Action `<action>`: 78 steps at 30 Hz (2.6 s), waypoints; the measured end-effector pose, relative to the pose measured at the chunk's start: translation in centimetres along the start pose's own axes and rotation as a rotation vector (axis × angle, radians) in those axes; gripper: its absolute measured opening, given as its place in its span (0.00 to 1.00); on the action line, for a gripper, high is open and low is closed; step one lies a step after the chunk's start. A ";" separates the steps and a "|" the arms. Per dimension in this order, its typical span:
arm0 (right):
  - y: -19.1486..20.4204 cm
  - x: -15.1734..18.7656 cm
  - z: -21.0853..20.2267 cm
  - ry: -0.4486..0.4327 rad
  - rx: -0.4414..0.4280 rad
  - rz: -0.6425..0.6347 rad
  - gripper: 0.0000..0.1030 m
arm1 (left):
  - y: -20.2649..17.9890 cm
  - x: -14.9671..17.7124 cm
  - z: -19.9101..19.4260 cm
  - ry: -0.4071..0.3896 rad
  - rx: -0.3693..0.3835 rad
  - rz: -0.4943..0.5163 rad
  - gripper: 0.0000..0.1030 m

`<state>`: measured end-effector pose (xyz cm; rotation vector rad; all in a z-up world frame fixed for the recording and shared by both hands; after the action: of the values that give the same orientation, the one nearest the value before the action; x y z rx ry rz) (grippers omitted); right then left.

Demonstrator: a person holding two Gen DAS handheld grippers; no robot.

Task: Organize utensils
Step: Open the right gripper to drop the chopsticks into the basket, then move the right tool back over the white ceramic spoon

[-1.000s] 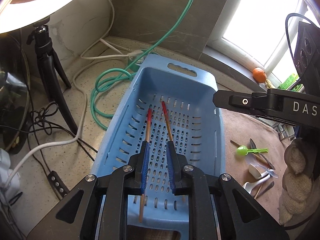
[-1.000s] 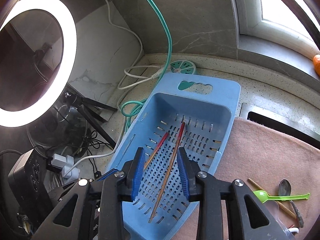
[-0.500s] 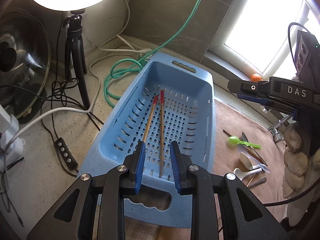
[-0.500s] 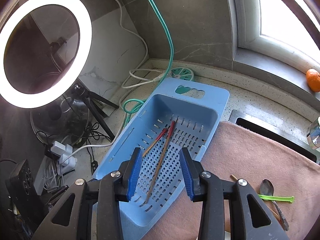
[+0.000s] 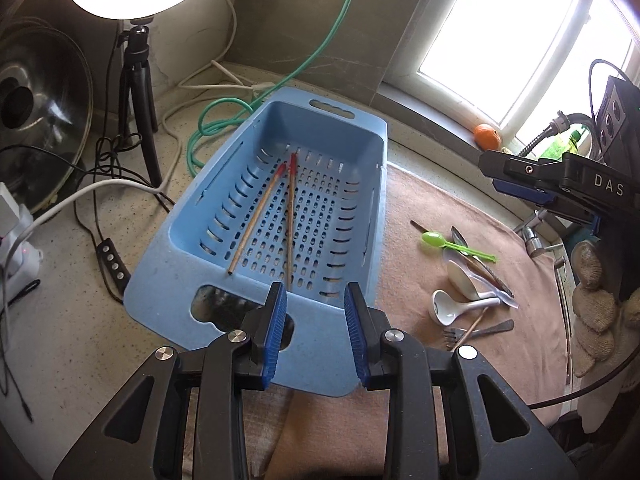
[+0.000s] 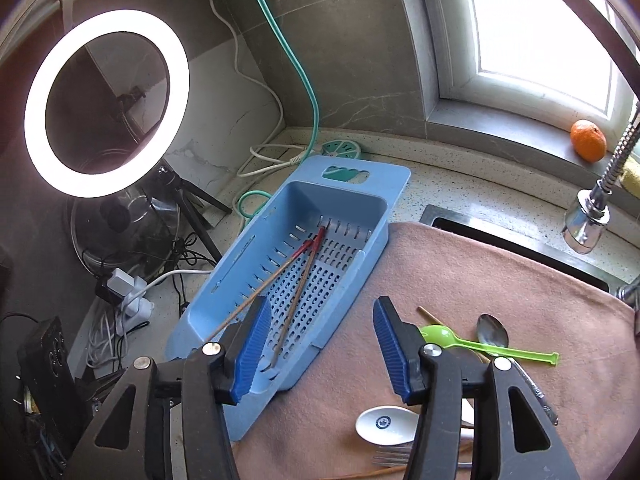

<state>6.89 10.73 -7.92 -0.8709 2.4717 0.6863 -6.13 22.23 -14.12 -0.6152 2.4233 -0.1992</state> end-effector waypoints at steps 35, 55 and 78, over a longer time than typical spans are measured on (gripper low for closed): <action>-16.5 15.7 -5.0 0.117 0.054 0.548 0.38 | -13.4 5.4 5.0 0.267 0.264 0.362 0.27; -18.3 13.9 -4.5 0.076 -0.020 0.659 0.28 | -13.2 -0.2 6.5 0.216 0.214 0.387 0.27; -15.0 13.1 3.1 0.193 -0.162 0.676 0.26 | -11.7 0.8 10.5 0.286 0.102 0.439 0.27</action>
<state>8.29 -3.69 -21.98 -0.1232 2.9294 1.0720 4.16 11.59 -19.62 0.0021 2.7310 -0.2365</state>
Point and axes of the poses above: each gripper's, at about its wrist camera, not at the fingertips, and z roughly the way its jaws point, y to its left, x to its underside, the point moved 6 cm from there along z, roughly the way its jaws point, and after that the axes turned 1 degree about y, right-handed, at the moved point
